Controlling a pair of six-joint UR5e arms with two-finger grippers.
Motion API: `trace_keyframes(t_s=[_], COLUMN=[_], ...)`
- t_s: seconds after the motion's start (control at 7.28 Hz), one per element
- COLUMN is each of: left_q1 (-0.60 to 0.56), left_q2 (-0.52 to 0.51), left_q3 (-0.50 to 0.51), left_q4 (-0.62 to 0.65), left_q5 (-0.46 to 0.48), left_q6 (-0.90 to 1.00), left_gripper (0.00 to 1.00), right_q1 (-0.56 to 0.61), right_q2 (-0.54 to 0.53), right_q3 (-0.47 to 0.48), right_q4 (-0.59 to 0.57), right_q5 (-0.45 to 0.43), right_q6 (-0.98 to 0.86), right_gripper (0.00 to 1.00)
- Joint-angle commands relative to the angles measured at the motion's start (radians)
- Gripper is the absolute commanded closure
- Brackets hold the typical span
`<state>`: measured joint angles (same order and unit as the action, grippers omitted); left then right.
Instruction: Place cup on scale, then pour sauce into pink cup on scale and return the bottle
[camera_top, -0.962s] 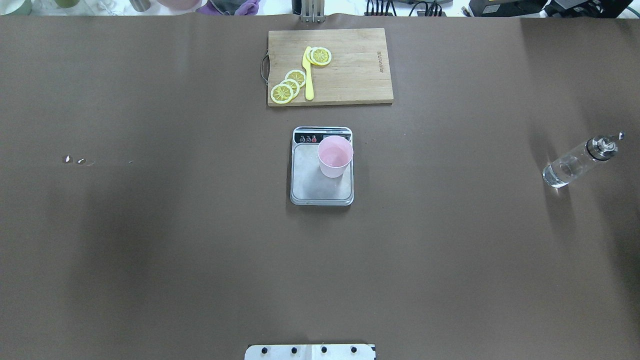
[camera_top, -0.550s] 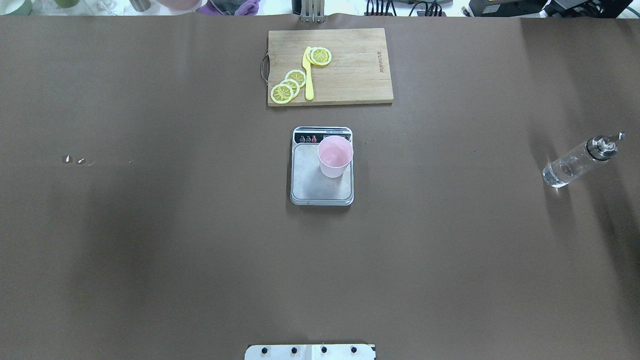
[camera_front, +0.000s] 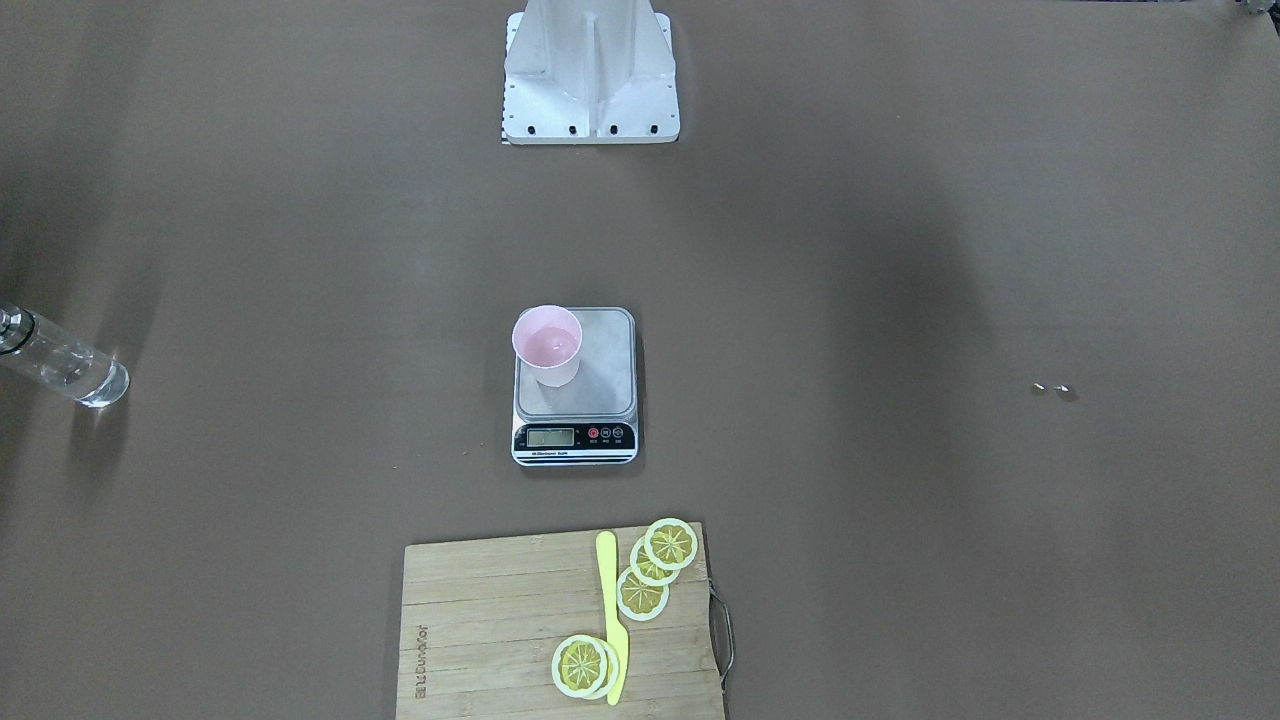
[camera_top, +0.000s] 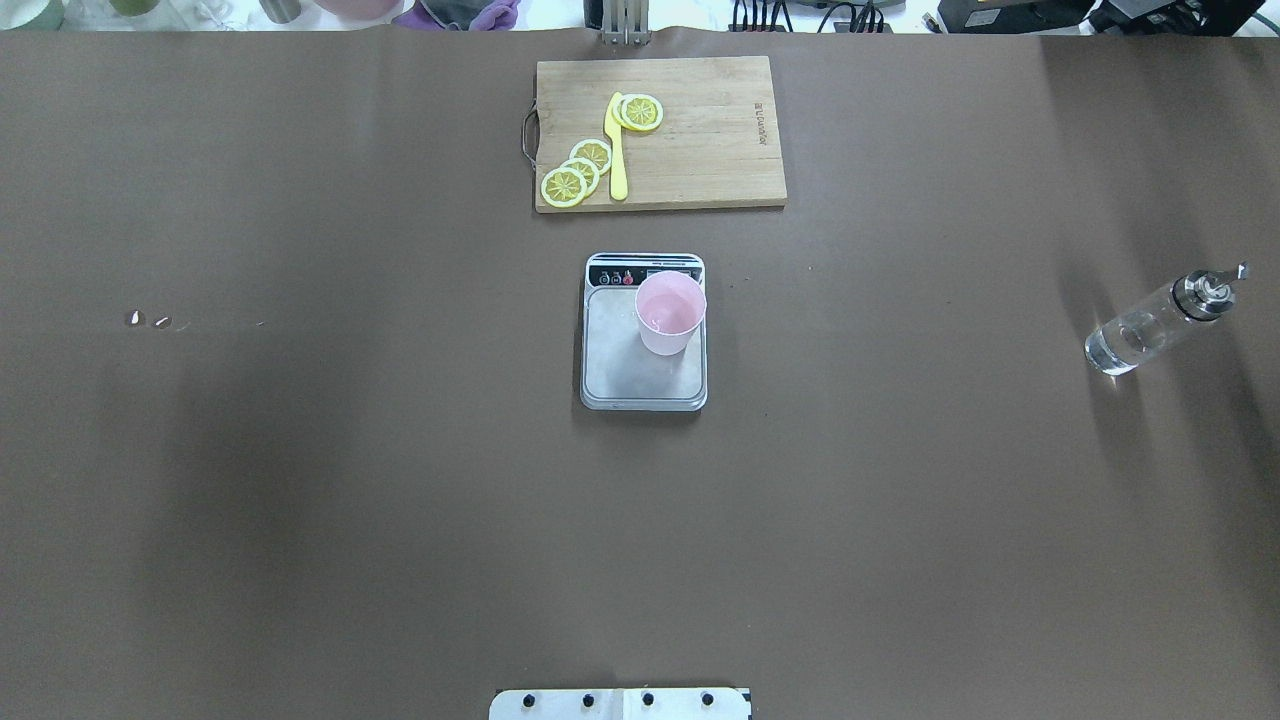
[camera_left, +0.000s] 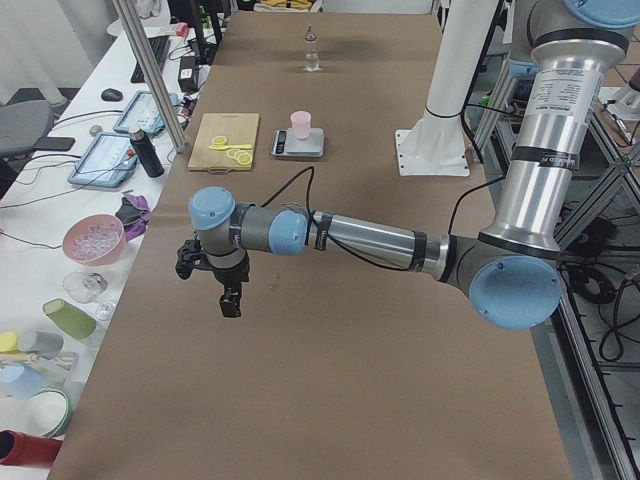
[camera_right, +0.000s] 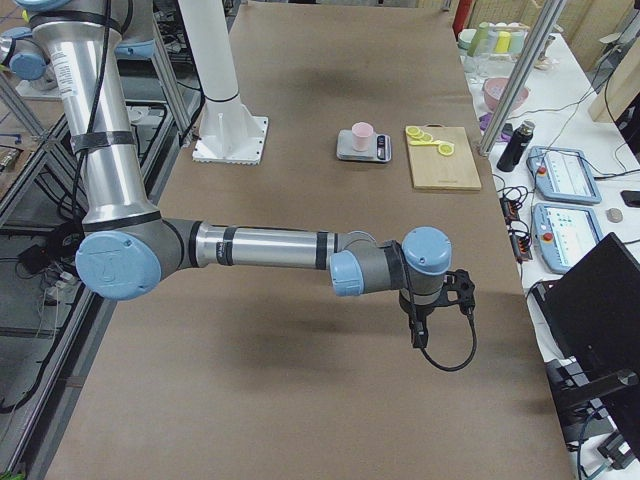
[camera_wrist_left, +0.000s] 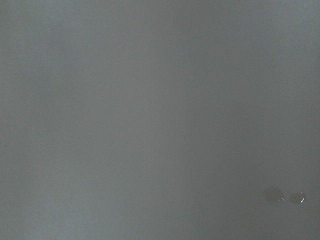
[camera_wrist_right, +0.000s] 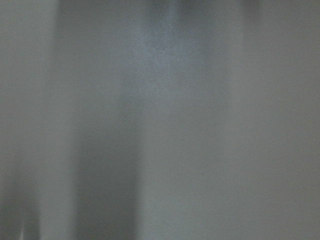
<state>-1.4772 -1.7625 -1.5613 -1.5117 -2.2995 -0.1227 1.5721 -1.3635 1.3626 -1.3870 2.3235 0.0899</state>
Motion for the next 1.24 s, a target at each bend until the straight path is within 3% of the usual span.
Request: trace_keyframes(t_s=[0.0, 0.41, 0.69, 1.1], left_q1=[0.0, 0.0, 0.0, 0.0], left_q2=[0.0, 0.0, 0.0, 0.001], left_q3=[0.0, 0.001, 0.001, 0.001], left_q4=[0.001, 0.001, 0.001, 0.001], left_q5=[0.0, 0.0, 0.0, 0.0], left_q6=[0.0, 0.0, 0.0, -0.002], left_gripper=[0.02, 0.02, 0.02, 0.02], right_q1=[0.003, 0.002, 0.002, 0.002], right_q2=[-0.012, -0.118, -0.147, -0.171], right_q3=[0.009, 0.093, 0.124, 0.17], right_q4=[-0.041, -0.037, -0.029, -0.026], right_q5=[-0.01, -0.016, -0.084, -0.031], right_q6=[-0.015, -0.018, -0.019, -0.006], right_gripper=[0.0, 0.0, 0.0, 0.0])
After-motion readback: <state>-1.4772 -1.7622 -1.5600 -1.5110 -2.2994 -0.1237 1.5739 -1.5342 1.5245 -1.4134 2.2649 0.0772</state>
